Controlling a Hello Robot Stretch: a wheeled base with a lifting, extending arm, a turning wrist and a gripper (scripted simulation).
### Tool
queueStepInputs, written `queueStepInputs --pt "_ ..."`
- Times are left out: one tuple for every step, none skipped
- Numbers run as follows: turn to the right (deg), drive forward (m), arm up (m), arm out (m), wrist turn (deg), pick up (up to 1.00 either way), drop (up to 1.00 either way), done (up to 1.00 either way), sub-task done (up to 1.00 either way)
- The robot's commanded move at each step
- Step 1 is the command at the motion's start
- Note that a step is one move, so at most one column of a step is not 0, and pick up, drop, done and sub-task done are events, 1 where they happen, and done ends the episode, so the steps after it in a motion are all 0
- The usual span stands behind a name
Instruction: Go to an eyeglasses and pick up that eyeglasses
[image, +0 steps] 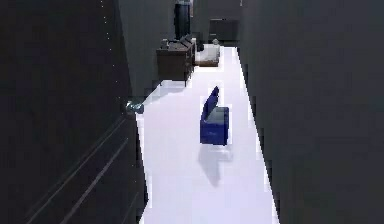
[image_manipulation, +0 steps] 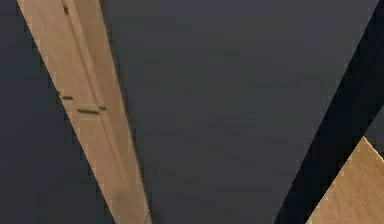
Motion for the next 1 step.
queueStepInputs --pt "3.0 0.0 0.0 0.0 0.0 0.0 0.0 0.0 0.0"
